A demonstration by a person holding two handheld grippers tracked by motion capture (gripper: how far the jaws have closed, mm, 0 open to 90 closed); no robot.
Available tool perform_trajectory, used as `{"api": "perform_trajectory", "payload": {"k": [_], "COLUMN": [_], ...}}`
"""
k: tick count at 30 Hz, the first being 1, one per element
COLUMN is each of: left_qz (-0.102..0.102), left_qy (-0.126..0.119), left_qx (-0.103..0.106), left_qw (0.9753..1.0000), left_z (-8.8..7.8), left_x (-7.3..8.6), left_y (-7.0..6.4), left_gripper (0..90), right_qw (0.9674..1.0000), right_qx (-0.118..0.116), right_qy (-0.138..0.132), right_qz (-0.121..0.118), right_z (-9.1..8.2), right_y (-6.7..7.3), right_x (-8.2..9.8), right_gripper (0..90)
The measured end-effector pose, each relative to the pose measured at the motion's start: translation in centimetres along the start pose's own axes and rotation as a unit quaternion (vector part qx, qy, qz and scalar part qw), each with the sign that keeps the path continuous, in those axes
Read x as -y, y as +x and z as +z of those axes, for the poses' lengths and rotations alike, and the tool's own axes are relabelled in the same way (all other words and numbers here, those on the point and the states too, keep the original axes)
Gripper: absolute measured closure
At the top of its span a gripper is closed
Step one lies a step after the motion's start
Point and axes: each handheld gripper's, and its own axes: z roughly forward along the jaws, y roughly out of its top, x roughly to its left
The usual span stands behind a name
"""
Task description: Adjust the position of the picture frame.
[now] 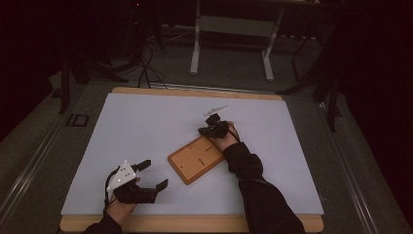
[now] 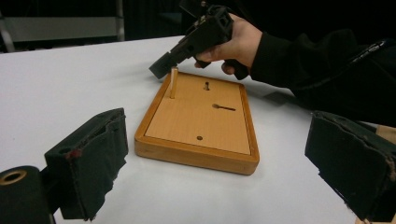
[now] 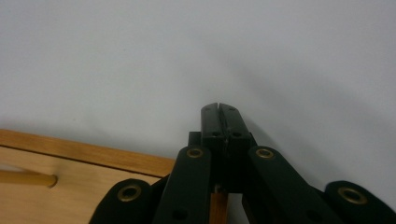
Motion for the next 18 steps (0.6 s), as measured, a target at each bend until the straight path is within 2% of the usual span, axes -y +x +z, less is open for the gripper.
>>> {"api": "perform_trajectory", "payload": {"k": [4,7,18], "left_qz": [-0.006,0.001,-0.003], "left_qy": [0.0,0.001,0.001], "left_qx": [0.002,0.002,0.002], "left_qw": [1.0,1.0,1.0], "left_z": [0.1,0.1,0.2], "left_x": [0.0,0.0,0.0], "left_y": [0.1,0.0,0.0], "left_gripper": [6.4,6.4,6.4], "right_qw": [0.9999,0.9999,0.9999], "right_qx": [0.001,0.001,-0.011], "right_qy": [0.007,0.009,0.011], "right_qz": [-0.012,-0.013,-0.007], "right_z": [-0.4,-0.7,-3.1], "right_y": [0.3,0.4,1.1], "right_x": [0.2,0.6,3.2], "right_gripper": [90.0,90.0,90.0]}}
